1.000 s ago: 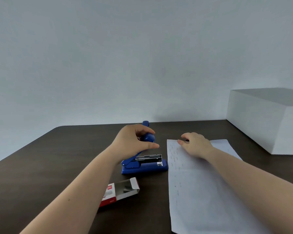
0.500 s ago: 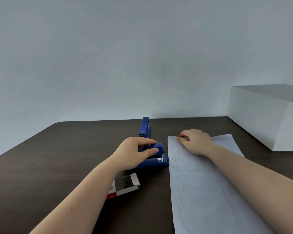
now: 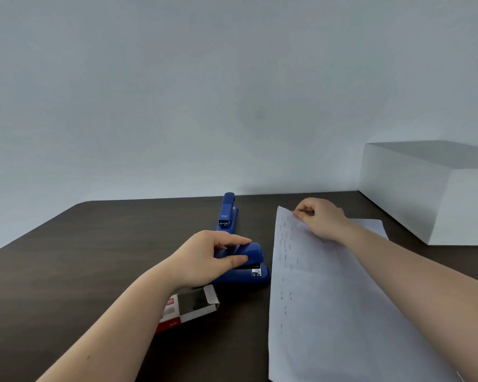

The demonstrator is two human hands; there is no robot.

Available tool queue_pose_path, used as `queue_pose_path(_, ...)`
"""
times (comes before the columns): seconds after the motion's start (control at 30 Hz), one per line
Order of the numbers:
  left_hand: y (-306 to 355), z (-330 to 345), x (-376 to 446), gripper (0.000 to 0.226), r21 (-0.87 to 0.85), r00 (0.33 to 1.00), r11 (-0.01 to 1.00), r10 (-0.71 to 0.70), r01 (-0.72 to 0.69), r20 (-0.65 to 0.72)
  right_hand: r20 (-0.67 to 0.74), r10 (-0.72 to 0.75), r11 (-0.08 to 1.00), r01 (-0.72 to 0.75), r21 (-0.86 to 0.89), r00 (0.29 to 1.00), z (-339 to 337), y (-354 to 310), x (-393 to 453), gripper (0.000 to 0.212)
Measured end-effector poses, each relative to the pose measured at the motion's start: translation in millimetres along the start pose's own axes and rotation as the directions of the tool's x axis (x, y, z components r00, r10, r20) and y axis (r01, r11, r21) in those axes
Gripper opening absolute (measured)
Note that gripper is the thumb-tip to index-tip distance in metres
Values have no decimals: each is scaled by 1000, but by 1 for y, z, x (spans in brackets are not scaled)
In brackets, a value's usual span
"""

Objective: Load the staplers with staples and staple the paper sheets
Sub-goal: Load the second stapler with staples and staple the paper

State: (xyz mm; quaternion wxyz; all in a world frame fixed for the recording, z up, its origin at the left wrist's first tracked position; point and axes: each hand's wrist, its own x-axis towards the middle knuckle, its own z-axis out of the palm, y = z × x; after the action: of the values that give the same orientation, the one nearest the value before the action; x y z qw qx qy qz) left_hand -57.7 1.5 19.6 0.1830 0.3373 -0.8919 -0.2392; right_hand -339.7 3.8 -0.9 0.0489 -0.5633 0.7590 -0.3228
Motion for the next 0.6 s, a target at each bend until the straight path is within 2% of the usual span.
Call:
queue_pose_path(0.37, 5, -2, -1, 33, -30, 997, 999, 15, -13, 71, 56, -83, 996, 84, -12, 995, 30, -21, 9, 17)
queue_pose_path(0.5, 10, 2, 0, 24, -56, 1000, 998, 19, -18, 16, 67, -84, 996, 84, 3, 994, 34, -20, 11, 12)
queue_pose_path(0.6, 15, 8, 4, 40, -31, 998, 999, 20, -22, -55, 80, -77, 997, 77, 2, 994, 34, -16, 11, 11)
